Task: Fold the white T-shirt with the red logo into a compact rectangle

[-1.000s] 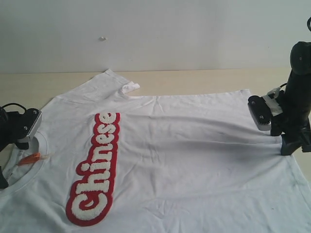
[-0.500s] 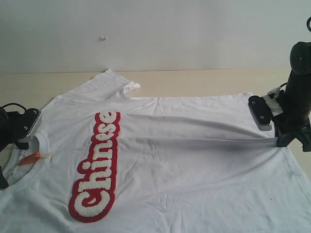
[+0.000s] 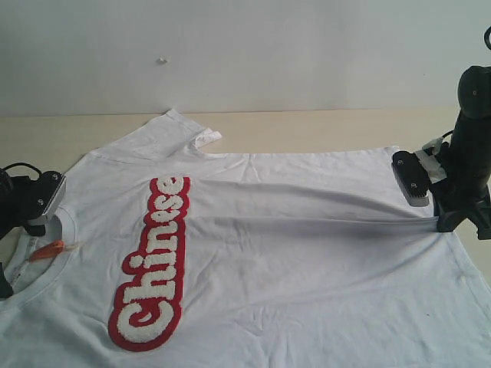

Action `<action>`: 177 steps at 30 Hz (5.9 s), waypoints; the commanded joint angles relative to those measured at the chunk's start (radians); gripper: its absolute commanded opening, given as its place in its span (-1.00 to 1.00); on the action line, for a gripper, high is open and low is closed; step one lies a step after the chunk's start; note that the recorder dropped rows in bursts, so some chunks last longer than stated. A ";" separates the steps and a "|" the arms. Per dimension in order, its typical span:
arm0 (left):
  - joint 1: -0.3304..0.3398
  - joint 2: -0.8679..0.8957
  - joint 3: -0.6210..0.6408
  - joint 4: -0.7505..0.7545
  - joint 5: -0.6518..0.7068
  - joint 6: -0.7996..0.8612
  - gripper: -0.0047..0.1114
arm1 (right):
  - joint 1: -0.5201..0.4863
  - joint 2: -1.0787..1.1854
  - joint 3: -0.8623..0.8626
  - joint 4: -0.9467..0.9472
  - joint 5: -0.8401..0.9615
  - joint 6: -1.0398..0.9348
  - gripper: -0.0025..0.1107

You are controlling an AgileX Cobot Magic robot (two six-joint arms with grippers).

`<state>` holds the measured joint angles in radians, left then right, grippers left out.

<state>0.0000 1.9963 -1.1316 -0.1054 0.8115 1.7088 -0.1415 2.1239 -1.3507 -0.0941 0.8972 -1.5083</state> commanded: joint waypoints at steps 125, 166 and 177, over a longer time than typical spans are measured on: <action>-0.018 -0.358 -0.217 0.337 -0.024 -0.376 -0.92 | 0.011 -0.328 -0.290 -0.043 0.213 0.126 -0.96; -0.019 -0.709 -0.216 0.175 0.259 -0.518 -0.92 | 0.013 -0.673 -0.210 0.375 0.324 0.666 -0.96; -0.019 -0.623 -0.301 0.160 0.162 -0.458 -0.92 | 0.013 -0.557 -0.316 0.317 0.312 0.762 -0.96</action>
<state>-0.0218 1.3796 -1.3853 0.0678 1.0078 1.2450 -0.1246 1.5755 -1.6108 0.1988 1.2348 -0.7478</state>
